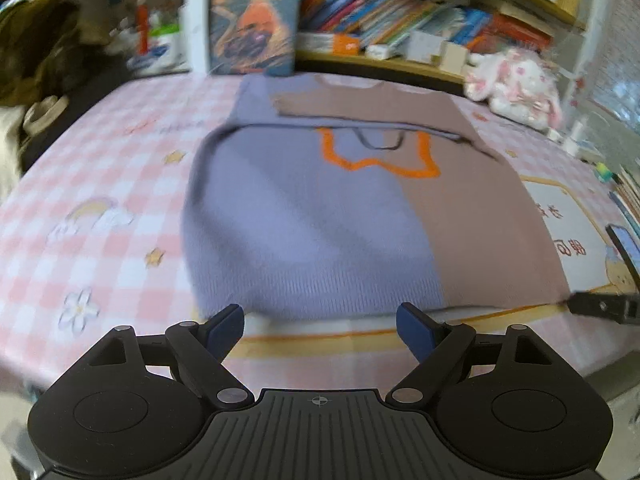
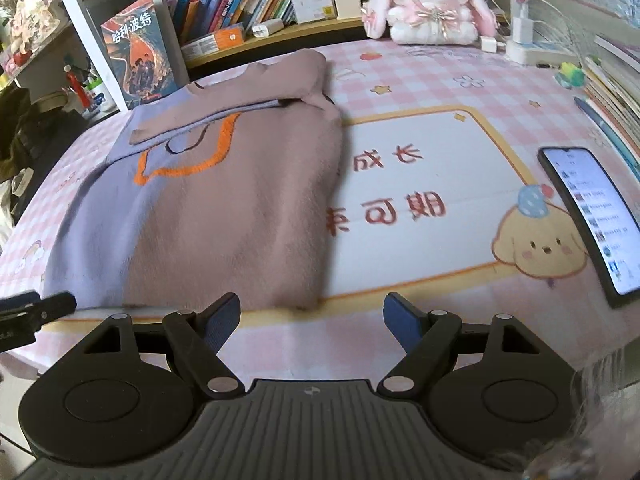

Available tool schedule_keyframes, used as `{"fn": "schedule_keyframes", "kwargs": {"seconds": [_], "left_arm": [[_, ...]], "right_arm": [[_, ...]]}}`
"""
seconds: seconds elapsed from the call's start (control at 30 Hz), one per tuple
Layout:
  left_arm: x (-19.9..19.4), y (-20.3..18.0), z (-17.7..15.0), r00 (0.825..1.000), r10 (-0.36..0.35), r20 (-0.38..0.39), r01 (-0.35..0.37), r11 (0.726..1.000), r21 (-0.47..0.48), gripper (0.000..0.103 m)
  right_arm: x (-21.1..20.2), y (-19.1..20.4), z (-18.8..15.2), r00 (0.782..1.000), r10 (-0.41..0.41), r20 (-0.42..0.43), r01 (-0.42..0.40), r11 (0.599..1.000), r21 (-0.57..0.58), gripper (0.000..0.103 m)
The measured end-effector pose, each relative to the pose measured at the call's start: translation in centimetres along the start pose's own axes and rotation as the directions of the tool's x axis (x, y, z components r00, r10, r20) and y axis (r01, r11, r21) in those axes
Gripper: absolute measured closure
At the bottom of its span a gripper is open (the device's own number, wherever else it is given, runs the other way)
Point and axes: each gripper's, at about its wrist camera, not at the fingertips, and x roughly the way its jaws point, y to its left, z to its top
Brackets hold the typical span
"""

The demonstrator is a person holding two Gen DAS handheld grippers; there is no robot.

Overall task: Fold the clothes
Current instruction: 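Lay the mauve sleeve down and open the right gripper, then grasp the lavender hem with the left gripper while the right gripper grasps the mauve hem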

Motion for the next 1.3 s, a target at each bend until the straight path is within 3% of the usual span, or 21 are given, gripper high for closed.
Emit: {"fn": "schedule_keyframes", "kwargs": {"seconds": [0.23, 0.43, 0.63, 0.93, 1.1, 1.17, 1.23, 1.3], "left_arm": [[-1.1, 3.0, -0.2, 0.999, 0.021, 0.046, -0.015, 0.992, -0.124, 0.02], [-0.6, 5.6, 0.3, 0.999, 0.023, 0.043, -0.014, 0.977, -0.211, 0.043], [0.8, 7.9, 1.1, 1.0, 0.016, 0.024, -0.008, 0.955, -0.298, 0.042], [2.7, 9.7, 2.2, 0.999, -0.026, 0.028, 0.035, 0.934, -0.357, 0.042], [3.5, 9.5, 3.1, 1.0, -0.013, 0.021, 0.019, 0.946, -0.322, 0.046], [3.9, 9.0, 3.4, 1.0, 0.008, 0.011, -0.005, 0.959, -0.285, 0.057], [4.1, 8.9, 3.6, 1.0, 0.02, 0.004, -0.018, 0.963, -0.268, 0.082], [4.4, 8.8, 3.8, 1.0, 0.03, -0.002, -0.03, 0.967, -0.254, 0.096]], "right_arm": [[-0.5, -1.4, -0.9, 0.999, 0.027, -0.018, -0.026, 0.999, 0.044, 0.037], [0.0, -2.4, 0.0, 0.999, 0.04, -0.002, -0.039, 0.993, 0.113, 0.045], [1.1, -2.7, 1.0, 0.999, 0.051, 0.002, -0.051, 0.985, 0.168, 0.047], [2.3, -2.4, 2.1, 0.997, 0.073, 0.011, -0.074, 0.976, 0.206, 0.053], [3.0, -1.6, 2.7, 0.998, 0.065, 0.007, -0.065, 0.979, 0.192, 0.058], [3.2, -1.1, 2.8, 0.999, 0.053, 0.004, -0.053, 0.984, 0.169, 0.06], [3.5, -0.4, 2.8, 0.999, 0.041, 0.001, -0.041, 0.99, 0.134, 0.061], [3.8, 0.3, 2.9, 0.999, 0.044, -0.003, -0.044, 0.994, 0.101, 0.068]]}}
